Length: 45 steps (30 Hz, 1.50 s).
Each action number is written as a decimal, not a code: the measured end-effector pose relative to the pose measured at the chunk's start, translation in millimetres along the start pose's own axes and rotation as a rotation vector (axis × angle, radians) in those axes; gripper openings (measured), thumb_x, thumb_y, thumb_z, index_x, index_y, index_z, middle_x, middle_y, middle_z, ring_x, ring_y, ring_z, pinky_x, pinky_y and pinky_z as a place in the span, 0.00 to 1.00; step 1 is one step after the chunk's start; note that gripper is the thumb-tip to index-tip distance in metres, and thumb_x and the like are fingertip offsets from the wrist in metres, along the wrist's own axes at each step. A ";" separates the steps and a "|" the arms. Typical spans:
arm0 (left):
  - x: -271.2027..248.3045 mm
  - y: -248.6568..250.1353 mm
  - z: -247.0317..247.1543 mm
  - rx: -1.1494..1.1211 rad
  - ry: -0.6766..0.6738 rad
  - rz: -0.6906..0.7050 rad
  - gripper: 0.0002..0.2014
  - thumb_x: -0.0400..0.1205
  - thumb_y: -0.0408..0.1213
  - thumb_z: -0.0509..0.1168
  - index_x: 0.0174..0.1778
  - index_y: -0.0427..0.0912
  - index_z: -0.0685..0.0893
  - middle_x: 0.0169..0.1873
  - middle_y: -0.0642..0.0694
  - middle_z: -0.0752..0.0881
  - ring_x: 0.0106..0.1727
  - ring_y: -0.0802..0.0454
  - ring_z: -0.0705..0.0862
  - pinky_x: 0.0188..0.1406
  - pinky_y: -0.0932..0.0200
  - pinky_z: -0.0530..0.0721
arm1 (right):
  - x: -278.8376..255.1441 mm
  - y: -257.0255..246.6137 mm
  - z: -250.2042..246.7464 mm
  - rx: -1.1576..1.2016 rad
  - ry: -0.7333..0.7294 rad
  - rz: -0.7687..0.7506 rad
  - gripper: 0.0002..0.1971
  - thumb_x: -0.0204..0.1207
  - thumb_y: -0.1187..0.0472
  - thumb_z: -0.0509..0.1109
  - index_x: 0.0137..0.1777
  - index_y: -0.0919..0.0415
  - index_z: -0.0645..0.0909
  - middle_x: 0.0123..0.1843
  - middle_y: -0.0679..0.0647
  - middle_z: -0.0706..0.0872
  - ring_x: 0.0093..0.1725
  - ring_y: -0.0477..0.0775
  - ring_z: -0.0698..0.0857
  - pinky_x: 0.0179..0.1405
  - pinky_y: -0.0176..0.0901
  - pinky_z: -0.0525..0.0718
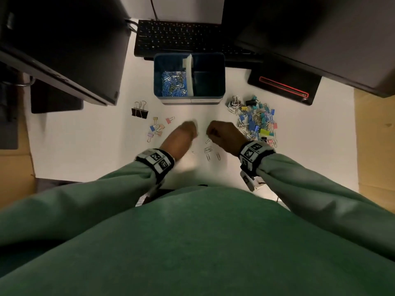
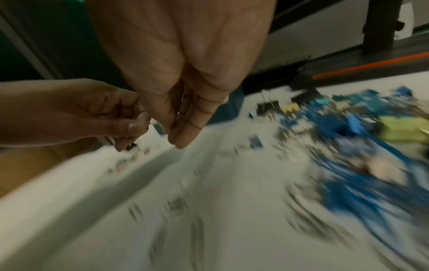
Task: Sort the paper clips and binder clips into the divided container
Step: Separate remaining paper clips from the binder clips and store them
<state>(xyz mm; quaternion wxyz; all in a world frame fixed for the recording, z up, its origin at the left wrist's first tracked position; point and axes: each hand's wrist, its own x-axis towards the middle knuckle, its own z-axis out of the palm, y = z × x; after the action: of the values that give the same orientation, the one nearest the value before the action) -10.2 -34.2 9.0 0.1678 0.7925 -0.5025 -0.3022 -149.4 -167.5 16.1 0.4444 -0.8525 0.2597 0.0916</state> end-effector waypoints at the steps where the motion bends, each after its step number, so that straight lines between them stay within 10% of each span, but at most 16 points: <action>1: 3.7 2.8 -19.4 -0.101 0.120 -0.044 0.08 0.81 0.25 0.57 0.42 0.42 0.75 0.39 0.46 0.80 0.39 0.53 0.76 0.39 0.58 0.74 | 6.5 -12.7 -7.8 0.075 0.056 -0.017 0.03 0.79 0.65 0.67 0.50 0.62 0.82 0.43 0.54 0.86 0.40 0.52 0.83 0.44 0.44 0.84; 5: 39.2 -3.1 -84.1 -0.207 0.444 -0.114 0.07 0.80 0.24 0.55 0.44 0.40 0.75 0.39 0.47 0.82 0.38 0.59 0.80 0.39 0.71 0.78 | 51.4 -68.8 -36.6 0.213 0.282 -0.106 0.02 0.79 0.67 0.67 0.47 0.63 0.82 0.38 0.54 0.86 0.36 0.47 0.84 0.37 0.36 0.84; 13: 44.1 -11.9 -76.6 0.147 0.503 -0.020 0.10 0.79 0.26 0.59 0.52 0.39 0.82 0.52 0.38 0.79 0.53 0.44 0.78 0.53 0.53 0.76 | 73.4 -70.2 -42.5 -0.135 0.235 -0.176 0.11 0.80 0.66 0.63 0.60 0.63 0.81 0.59 0.60 0.82 0.56 0.56 0.82 0.55 0.46 0.81; 20: -13.7 -25.1 25.3 0.274 -0.297 0.159 0.11 0.78 0.37 0.69 0.55 0.39 0.81 0.55 0.39 0.80 0.52 0.41 0.82 0.51 0.48 0.82 | -27.5 27.1 -2.2 -0.456 -0.383 0.000 0.14 0.80 0.58 0.68 0.63 0.60 0.75 0.63 0.57 0.76 0.55 0.60 0.83 0.54 0.54 0.83; 25: -7.7 -20.8 38.4 0.338 -0.301 0.201 0.01 0.78 0.27 0.66 0.42 0.35 0.79 0.45 0.36 0.79 0.41 0.36 0.81 0.40 0.45 0.82 | -35.2 25.5 25.3 -0.443 -0.222 0.108 0.21 0.77 0.54 0.71 0.63 0.66 0.73 0.62 0.62 0.75 0.57 0.64 0.80 0.54 0.55 0.80; 32: 16.3 1.8 37.0 0.058 -0.131 -0.044 0.05 0.83 0.33 0.60 0.51 0.36 0.77 0.46 0.39 0.83 0.44 0.44 0.81 0.43 0.54 0.76 | -24.4 20.1 50.1 -0.434 -0.159 0.096 0.11 0.82 0.63 0.63 0.60 0.68 0.75 0.58 0.64 0.78 0.53 0.66 0.83 0.48 0.52 0.80; 37: 32.1 4.2 37.0 0.023 -0.151 -0.109 0.04 0.81 0.32 0.64 0.47 0.37 0.83 0.46 0.39 0.85 0.47 0.41 0.84 0.50 0.49 0.82 | -30.0 11.3 63.2 -0.318 -0.130 0.181 0.23 0.79 0.52 0.68 0.65 0.68 0.72 0.61 0.64 0.76 0.57 0.64 0.80 0.53 0.55 0.81; 45: 30.5 15.6 51.9 0.090 -0.158 -0.049 0.07 0.81 0.35 0.65 0.51 0.36 0.82 0.49 0.38 0.81 0.48 0.42 0.82 0.49 0.52 0.79 | -35.5 15.0 55.7 -0.395 -0.057 0.106 0.14 0.77 0.74 0.60 0.61 0.66 0.75 0.56 0.63 0.79 0.52 0.64 0.82 0.44 0.54 0.80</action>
<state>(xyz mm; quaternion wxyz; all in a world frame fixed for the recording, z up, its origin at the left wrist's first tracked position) -45.1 -66.4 -31.1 0.0846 0.7851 -0.5074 -0.3449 -183.2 -116.9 -13.6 0.2703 -0.9052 0.2688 0.1879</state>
